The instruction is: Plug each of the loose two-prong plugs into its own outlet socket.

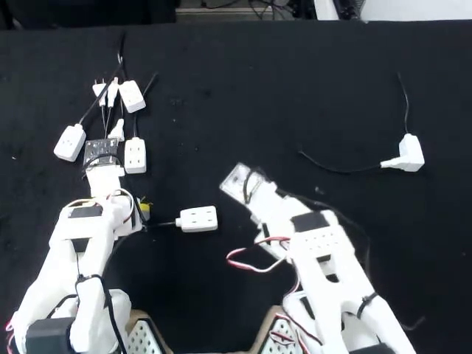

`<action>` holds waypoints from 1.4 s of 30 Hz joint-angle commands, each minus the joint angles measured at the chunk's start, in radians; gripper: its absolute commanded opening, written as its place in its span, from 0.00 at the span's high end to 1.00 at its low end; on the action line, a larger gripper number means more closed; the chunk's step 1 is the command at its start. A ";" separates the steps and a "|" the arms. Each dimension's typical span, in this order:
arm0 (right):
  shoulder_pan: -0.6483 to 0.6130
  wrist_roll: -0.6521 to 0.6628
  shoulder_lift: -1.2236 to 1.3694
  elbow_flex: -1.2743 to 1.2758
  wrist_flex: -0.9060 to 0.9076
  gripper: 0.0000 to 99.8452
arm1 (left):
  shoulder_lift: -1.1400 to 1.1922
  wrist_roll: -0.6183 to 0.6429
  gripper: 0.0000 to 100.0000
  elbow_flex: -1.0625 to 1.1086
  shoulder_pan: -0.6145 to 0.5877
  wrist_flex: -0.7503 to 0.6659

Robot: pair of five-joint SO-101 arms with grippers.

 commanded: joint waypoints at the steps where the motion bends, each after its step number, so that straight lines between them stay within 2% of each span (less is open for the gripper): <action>1: -0.012 -0.020 -0.117 -0.166 0.176 0.99 | -0.020 0.005 0.75 -0.004 -0.008 0.015; 6: -0.012 -0.026 -0.269 -0.209 0.196 0.99 | -0.021 0.003 0.75 -0.044 -0.012 0.020; 8: -0.034 -0.029 -0.314 -0.209 0.173 0.99 | -0.021 -0.011 0.75 -0.113 -0.012 0.080; 12: -0.203 -0.115 -0.328 -0.180 0.117 0.99 | -0.021 -0.087 0.75 -0.300 -0.010 0.301; 14: -0.293 -0.180 -0.297 -0.154 0.035 0.99 | -0.021 -0.055 0.75 -0.352 -0.024 0.377; 16: -0.365 -0.241 -0.242 -0.140 -0.057 0.99 | -0.023 0.000 0.75 -0.331 -0.035 0.361; 21: -0.471 -0.400 -0.061 -0.136 -0.247 0.99 | -0.147 0.008 0.75 -0.177 -0.031 0.252; 27: -0.562 -0.440 0.061 -0.128 -0.292 0.99 | -0.433 0.084 0.75 -0.044 -0.030 0.204; 30: -0.603 -0.474 0.091 -0.116 -0.348 0.99 | -0.560 0.103 0.75 0.007 0.010 0.206; 35: -0.632 -0.526 0.162 -0.097 -0.459 0.99 | -0.755 0.103 0.75 0.097 0.094 0.204; 42: -0.637 -0.529 0.232 -0.105 -0.506 0.99 | -1.013 0.103 0.75 0.220 0.105 0.204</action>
